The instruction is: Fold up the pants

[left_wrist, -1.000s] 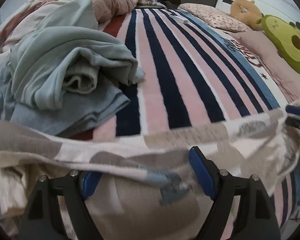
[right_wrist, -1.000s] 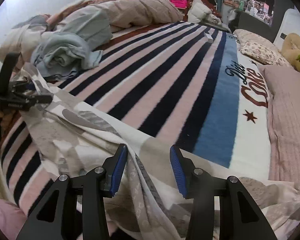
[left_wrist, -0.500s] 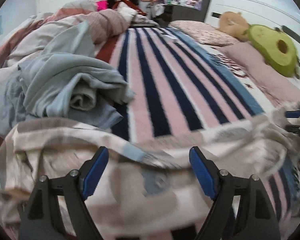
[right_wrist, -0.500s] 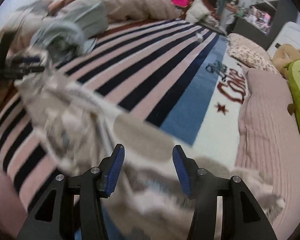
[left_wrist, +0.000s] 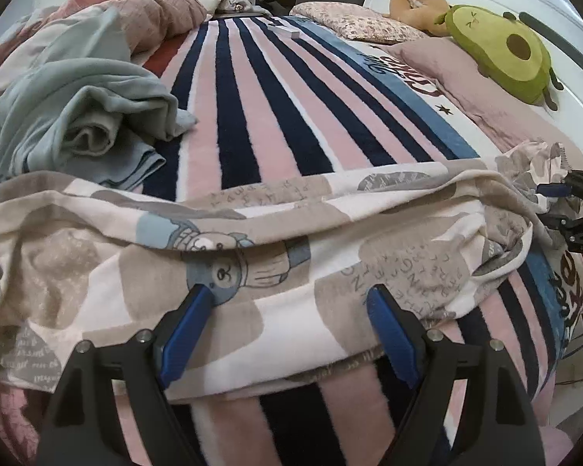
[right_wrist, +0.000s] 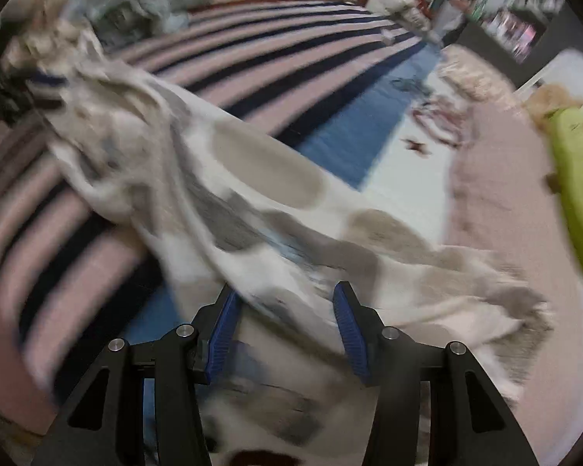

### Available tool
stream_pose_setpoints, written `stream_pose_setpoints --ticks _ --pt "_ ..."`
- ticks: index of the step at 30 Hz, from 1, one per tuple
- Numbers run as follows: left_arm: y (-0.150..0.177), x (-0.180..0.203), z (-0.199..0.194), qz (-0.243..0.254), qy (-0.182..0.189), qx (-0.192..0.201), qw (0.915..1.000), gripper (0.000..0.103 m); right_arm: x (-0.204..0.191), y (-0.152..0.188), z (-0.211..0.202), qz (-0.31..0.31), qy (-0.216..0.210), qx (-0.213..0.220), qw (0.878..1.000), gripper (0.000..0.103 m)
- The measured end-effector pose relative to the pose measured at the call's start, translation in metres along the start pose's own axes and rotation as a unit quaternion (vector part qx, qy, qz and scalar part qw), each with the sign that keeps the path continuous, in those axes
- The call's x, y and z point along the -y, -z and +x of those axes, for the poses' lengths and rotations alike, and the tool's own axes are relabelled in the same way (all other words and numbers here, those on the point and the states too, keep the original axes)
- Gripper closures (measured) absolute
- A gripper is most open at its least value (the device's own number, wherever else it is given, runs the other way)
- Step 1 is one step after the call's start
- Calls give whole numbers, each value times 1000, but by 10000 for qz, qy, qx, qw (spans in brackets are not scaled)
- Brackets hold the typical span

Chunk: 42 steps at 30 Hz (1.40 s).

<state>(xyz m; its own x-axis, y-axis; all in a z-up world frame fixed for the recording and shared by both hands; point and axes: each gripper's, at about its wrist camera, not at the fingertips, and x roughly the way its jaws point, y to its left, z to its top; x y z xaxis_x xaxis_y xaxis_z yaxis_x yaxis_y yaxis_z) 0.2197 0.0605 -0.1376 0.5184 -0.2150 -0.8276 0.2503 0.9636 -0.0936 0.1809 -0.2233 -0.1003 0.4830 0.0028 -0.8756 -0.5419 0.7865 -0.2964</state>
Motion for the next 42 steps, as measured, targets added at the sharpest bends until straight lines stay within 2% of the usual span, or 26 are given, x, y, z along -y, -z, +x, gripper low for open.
stream_pose_setpoints --ticks 2,4,7,10,15,21,24,26,28,31,34,37,42 --pt "-2 -3 3 -41 -15 6 10000 23 4 2 3 57 134 6 9999 61" --pt "-7 -5 4 -49 -42 23 10000 23 9 2 3 260 9 134 9996 87" --pt "-15 -7 5 -36 -85 83 9999 23 17 -5 0 496 -94 378 9980 95" --pt "-23 -14 6 -105 -34 82 9999 23 34 -13 -3 915 -319 617 9934 98" --pt "-30 -24 20 -121 -138 -50 9998 23 41 -27 13 1064 -193 561 9925 100" --pt "-47 -40 33 -226 -297 13 9993 23 50 -45 33 1100 15 556 9924 100" --pt "-59 -50 37 -286 -588 179 9977 23 56 -55 43 1144 192 600 9914 99" --pt "-66 -58 37 -393 -743 324 9959 23 60 -62 48 1227 305 605 9901 94" --pt "-73 -67 35 -499 -920 520 9931 23 62 -68 51 1290 478 589 9887 78" --pt "-75 -75 25 -670 -907 669 9914 23 67 -70 44 1503 541 758 9842 63" --pt "-66 -72 8 -607 -852 716 9919 23 73 -63 25 1685 311 877 9813 54" --pt "-49 -65 -11 -628 -741 705 9928 23 78 -44 -1 1853 468 980 9767 50" --pt "-16 -36 -27 -506 -269 493 9971 23 93 9 -43 2414 673 1052 9624 41"
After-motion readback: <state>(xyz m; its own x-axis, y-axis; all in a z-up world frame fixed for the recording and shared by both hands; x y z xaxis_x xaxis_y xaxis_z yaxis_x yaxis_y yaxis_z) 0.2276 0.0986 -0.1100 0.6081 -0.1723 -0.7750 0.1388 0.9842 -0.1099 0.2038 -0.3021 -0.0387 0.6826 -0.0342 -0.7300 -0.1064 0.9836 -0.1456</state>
